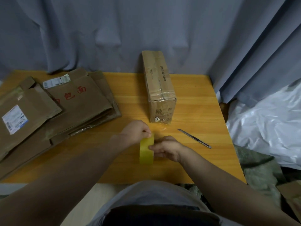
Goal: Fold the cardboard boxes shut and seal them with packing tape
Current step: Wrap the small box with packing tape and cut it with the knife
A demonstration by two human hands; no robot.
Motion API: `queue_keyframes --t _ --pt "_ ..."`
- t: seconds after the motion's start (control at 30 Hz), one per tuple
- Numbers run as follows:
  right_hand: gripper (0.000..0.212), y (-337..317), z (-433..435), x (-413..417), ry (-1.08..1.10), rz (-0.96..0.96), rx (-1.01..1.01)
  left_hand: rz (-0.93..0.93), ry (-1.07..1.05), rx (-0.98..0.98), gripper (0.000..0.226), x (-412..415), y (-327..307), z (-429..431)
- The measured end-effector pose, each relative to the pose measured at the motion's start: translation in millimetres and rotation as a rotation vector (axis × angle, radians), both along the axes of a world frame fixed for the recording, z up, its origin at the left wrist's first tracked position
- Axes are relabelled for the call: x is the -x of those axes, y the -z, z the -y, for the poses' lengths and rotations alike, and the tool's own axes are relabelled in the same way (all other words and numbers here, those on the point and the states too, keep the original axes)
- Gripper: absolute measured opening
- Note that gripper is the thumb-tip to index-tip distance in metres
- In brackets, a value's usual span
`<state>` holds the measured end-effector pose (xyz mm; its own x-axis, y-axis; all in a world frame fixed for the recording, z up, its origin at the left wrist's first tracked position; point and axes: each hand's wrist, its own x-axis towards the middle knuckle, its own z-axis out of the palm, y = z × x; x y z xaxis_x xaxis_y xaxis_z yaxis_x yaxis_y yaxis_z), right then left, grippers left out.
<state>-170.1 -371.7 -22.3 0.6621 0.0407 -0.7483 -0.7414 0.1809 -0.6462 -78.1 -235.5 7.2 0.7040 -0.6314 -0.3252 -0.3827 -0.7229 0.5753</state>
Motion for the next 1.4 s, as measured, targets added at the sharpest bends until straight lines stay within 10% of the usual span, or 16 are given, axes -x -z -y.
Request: queue_keyframes --t 0.23,0.43,0.77,1.0,1.4 --pt "0.046 -38.5 43.1 -0.6 0.028 0.141 -0.037 0.131 -0.107 0.03 0.021 -11.8 -38.6 15.5" --pt "0.047 -102.8 90.1 -14.2 -0.143 0.198 0.141 -0.416 -0.388 0.287 0.014 -11.4 -66.3 28.1" --pt "0.027 -146.4 108.0 -38.4 -0.038 0.347 0.186 -0.431 -0.49 0.473 0.016 -17.1 -100.5 54.2" --pt "0.042 -148.1 115.5 -39.6 0.077 0.517 -0.035 -0.781 -0.379 0.778 0.031 -21.2 -116.3 37.7" --pt "0.03 -143.0 119.6 -48.8 0.215 0.575 0.106 -0.505 -0.402 0.835 0.013 -14.7 -105.2 43.9"
